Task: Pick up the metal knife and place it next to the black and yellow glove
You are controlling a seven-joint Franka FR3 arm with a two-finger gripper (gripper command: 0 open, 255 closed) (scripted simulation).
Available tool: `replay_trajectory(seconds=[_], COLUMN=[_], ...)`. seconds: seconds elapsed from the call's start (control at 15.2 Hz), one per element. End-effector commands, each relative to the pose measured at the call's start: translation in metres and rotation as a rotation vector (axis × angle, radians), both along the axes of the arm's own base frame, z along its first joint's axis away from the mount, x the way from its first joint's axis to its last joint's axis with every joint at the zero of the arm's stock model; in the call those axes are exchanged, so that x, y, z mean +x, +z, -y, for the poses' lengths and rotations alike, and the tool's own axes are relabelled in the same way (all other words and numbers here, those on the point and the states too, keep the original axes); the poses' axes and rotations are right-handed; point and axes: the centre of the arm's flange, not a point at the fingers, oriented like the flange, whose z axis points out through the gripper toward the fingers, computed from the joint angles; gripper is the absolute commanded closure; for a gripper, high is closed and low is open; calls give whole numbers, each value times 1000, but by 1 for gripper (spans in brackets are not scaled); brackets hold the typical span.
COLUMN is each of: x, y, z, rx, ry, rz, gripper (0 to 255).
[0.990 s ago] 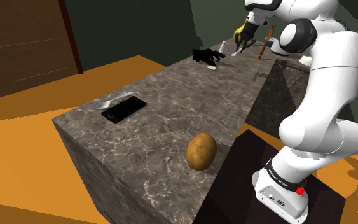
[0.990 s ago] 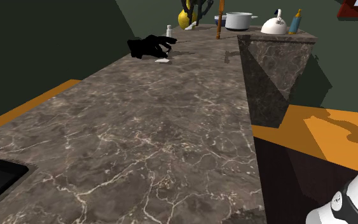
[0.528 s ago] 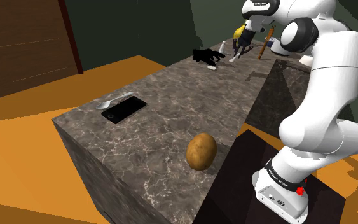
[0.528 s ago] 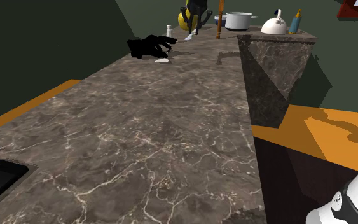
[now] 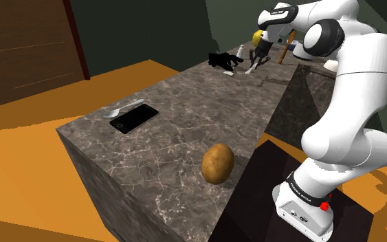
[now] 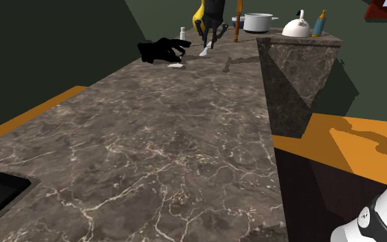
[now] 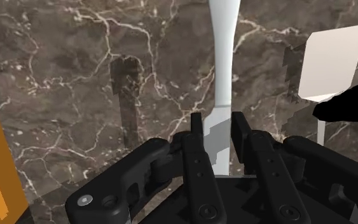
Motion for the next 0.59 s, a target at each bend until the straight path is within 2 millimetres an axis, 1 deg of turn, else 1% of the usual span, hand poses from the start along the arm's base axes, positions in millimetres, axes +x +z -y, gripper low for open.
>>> replay_trajectory(seconds=[0.0,0.53], x=[0,0], y=[-10,-52], z=[0,0], rx=[0,0], ry=[0,0], rz=[0,0], gripper=[255,255])
